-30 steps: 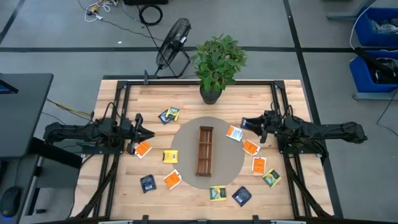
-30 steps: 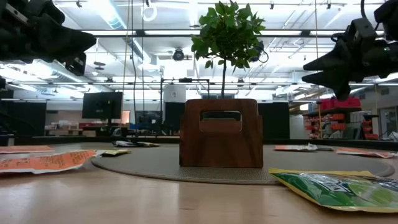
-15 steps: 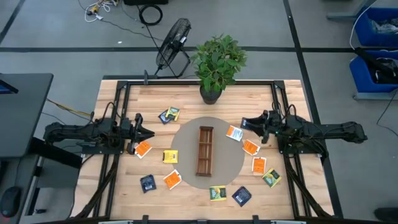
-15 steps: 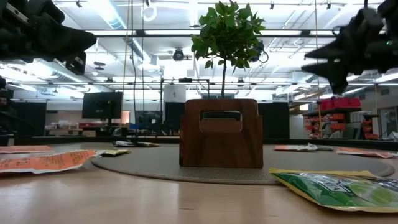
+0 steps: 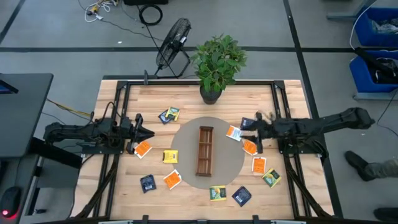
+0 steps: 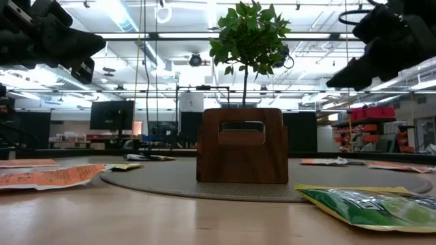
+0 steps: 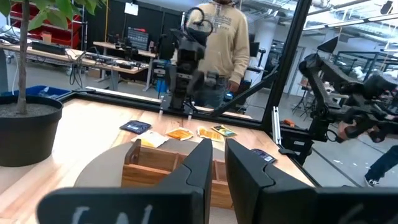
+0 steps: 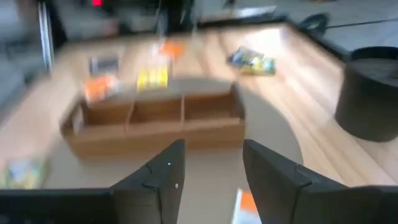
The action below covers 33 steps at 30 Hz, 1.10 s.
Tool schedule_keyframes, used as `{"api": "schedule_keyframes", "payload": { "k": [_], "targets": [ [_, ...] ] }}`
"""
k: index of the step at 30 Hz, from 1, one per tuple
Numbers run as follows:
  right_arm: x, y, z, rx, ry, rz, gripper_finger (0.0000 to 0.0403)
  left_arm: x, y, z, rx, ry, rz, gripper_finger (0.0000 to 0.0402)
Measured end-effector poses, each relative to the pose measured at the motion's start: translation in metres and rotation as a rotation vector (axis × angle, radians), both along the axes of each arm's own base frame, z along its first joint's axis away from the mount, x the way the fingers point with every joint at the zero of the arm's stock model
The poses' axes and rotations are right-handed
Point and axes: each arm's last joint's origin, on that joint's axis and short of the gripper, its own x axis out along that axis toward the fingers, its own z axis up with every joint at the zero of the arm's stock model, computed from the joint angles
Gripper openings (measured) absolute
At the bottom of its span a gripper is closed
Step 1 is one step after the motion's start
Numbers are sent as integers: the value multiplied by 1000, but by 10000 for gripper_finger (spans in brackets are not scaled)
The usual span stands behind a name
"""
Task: Pick & Place Tea
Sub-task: Put the orange tea bag into the top compartment of the top section wooden organizer
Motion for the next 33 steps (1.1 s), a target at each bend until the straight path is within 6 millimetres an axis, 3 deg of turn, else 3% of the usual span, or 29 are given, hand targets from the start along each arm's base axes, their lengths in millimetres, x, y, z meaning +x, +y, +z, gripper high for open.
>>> {"api": "schedule_keyframes", "payload": {
  "k": [7, 14, 22, 33],
  "targets": [
    [30, 10, 0, -265, 269, 38, 171, 0, 0, 0, -15, 1, 7, 46],
    [46, 14, -15, -221, 577, 45, 171, 0, 0, -1, -27, 13, 5, 46],
    [53, 17, -34, -197, 689, 80, 171, 0, 0, -1, -27, 14, 5, 46],
    [53, 13, -44, -364, 743, 35, 171, 0, 0, -1, -25, 16, 5, 46]
  ]
}}
